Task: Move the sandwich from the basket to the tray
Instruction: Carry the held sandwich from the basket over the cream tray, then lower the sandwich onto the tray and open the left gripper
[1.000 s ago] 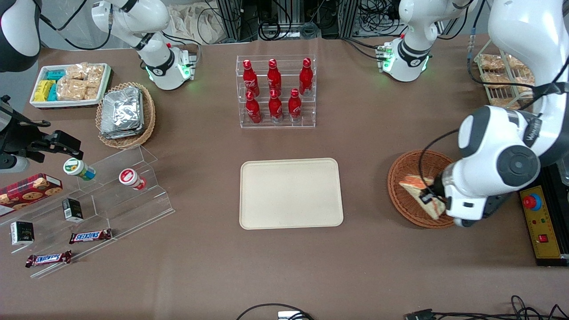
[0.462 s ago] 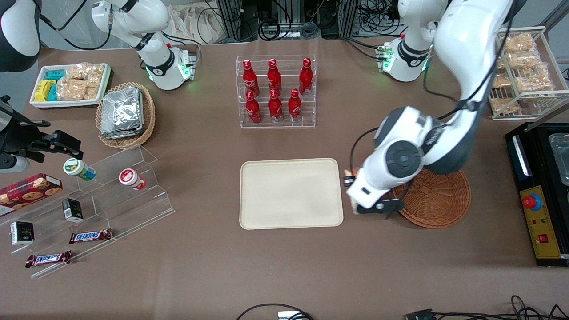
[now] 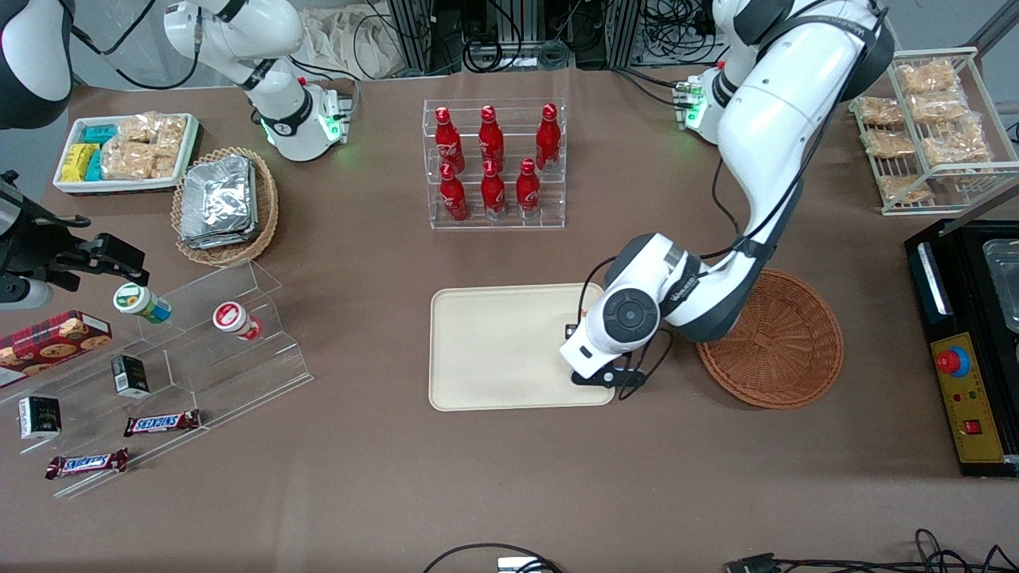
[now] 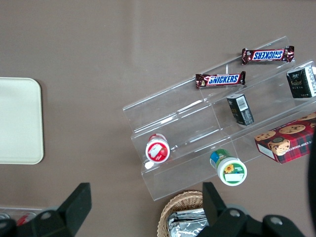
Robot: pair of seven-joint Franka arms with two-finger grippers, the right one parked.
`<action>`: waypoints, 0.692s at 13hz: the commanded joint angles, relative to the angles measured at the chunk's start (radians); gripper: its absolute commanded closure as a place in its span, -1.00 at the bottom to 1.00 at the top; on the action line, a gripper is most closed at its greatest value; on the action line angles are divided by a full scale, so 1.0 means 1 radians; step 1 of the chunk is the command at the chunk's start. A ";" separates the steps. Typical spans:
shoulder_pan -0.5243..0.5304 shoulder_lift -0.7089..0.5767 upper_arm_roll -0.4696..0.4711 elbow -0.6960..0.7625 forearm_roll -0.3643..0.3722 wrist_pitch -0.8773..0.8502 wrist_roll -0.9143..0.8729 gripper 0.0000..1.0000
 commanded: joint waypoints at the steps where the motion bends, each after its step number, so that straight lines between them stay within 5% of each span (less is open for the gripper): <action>1: -0.028 0.018 0.012 0.046 0.019 -0.013 -0.043 0.06; 3: -0.028 0.013 0.010 0.055 0.019 -0.013 -0.047 -0.87; 4: -0.028 0.010 0.010 0.058 0.019 -0.018 -0.046 -1.00; 9: 0.016 -0.147 0.016 -0.009 0.028 -0.111 -0.114 -0.99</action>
